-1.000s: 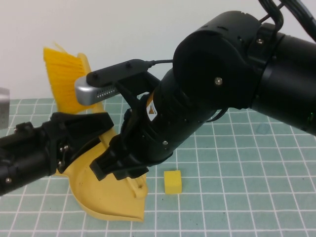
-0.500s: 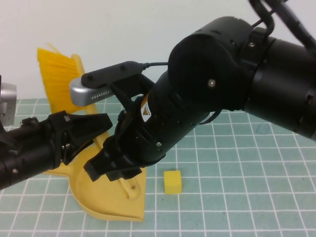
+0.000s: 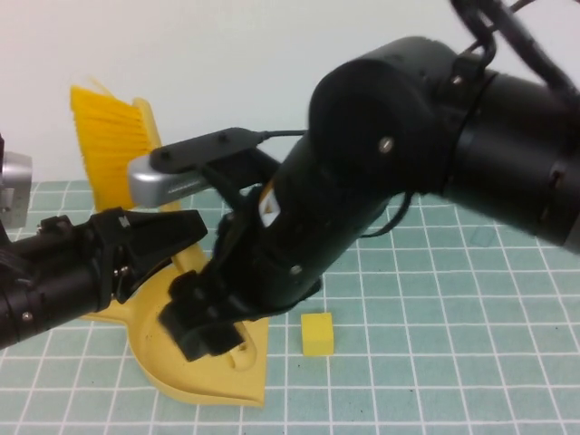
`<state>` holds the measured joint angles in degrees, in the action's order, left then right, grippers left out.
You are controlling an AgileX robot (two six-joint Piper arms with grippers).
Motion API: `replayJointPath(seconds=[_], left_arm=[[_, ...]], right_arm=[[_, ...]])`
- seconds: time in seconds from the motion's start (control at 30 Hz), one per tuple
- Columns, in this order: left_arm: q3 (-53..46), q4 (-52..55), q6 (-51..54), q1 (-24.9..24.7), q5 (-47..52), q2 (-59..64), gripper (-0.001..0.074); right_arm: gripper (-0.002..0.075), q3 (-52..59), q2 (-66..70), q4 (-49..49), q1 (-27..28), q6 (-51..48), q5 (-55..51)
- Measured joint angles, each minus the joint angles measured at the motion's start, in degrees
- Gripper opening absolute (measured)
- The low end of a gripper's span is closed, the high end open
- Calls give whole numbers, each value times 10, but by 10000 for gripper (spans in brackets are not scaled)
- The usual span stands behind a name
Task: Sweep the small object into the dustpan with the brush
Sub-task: Hand over the broom
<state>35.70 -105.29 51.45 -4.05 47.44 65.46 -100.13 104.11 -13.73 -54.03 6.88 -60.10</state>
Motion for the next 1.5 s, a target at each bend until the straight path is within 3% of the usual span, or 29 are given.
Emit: replayJointPath(seconds=[0.13,0.43,0.7,0.97,1.27,1.5], left_arm=[[0,0,2,0,8,0,0],[0,1,2,0,78,0,0],[0,1,-1,0,118,0,0],[0,1,-6,0,150,0,0],[0,0,-12,0,150,0,0],[0,0,-20,0,161,0,0]], right_arm=[[571,0,-16,-41,38,-36,-32],[580,20,-53,-189,169,-176,-100],[580,209,-53,-533,249,-432,-96],[580,344,-53,-724,249,-602,-81],[571,353,-53,-765,194,-650,-75],[405,353,-53,-785,189,-667,-72]])
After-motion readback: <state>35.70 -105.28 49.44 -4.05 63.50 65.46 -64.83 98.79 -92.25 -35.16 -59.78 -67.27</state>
